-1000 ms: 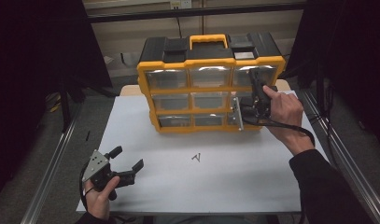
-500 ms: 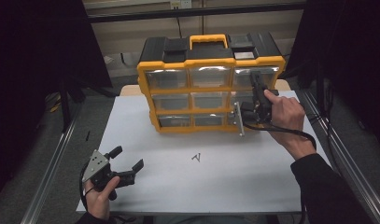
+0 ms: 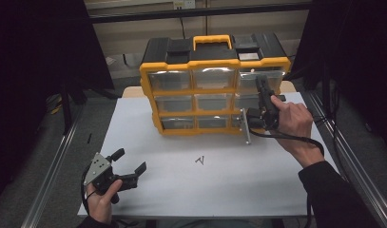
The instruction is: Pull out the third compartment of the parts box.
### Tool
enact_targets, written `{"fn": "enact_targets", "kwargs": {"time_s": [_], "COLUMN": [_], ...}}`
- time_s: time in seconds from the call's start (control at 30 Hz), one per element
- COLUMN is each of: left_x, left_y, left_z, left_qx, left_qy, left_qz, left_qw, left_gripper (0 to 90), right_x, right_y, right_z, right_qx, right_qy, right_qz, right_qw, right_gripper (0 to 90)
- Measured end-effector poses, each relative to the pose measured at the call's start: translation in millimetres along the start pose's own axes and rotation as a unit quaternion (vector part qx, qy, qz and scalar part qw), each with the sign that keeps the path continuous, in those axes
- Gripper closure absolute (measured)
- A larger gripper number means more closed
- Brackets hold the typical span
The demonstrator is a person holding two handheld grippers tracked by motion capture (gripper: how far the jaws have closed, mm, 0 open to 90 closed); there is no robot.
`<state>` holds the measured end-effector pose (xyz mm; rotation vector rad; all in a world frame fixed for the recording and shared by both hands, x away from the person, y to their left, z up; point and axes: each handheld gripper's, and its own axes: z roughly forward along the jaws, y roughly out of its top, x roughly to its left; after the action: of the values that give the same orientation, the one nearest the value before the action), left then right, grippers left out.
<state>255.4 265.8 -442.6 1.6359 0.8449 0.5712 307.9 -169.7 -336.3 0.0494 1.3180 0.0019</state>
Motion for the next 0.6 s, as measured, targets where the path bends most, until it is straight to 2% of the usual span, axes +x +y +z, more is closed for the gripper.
{"fn": "enact_targets", "kwargs": {"time_s": [0.07,0.17,0.23,0.27,0.33,0.37,0.4,0.5,0.6], "left_x": [0.4,0.3,0.1,-0.1,0.6,-0.1,-0.1,-0.2,-0.9], "left_y": [0.1,0.2,0.3,0.3,0.6,0.6,0.7,0.7,0.9], "left_z": [0.0,0.0,0.2,0.3,0.1,0.8,1.1,1.6,1.4], "left_qx": [-0.002,-0.002,-0.002,-0.002,0.003,0.000,0.001,0.000,-0.002], "left_qy": [-0.004,-0.004,-0.003,-0.004,-0.005,-0.002,-0.002,-0.001,-0.006], "left_qz": [0.002,0.002,0.004,0.002,0.009,0.005,0.006,0.006,0.002], "left_qw": [1.0000,1.0000,1.0000,1.0000,0.9999,1.0000,1.0000,1.0000,1.0000], "left_gripper": [3.2,3.2,3.2,3.2,3.2,3.2,3.2,3.2,3.2], "right_x": [-1.0,-0.2,-2.0,-0.3,-1.4,-2.2,-1.4,-2.1,-2.6], "right_y": [0.1,-0.4,-0.1,-0.2,0.0,0.1,0.2,0.2,0.5], "right_z": [-1.3,-5.2,-6.3,-7.8,-9.1,-10.0,-11.5,-14.0,-16.4], "right_qx": [0.000,0.000,-0.002,0.000,-0.002,-0.002,0.000,-0.005,-0.002], "right_qy": [0.002,-0.001,0.002,-0.001,-0.002,-0.002,-0.002,-0.005,-0.001], "right_qz": [-0.005,0.000,-0.011,0.001,-0.002,-0.007,-0.001,-0.007,-0.002], "right_qw": [1.0000,1.0000,0.9999,1.0000,1.0000,1.0000,1.0000,1.0000,1.0000], "right_gripper": [85.7,85.7,85.7,85.7,85.7,85.7,85.8,85.7,85.7]}}
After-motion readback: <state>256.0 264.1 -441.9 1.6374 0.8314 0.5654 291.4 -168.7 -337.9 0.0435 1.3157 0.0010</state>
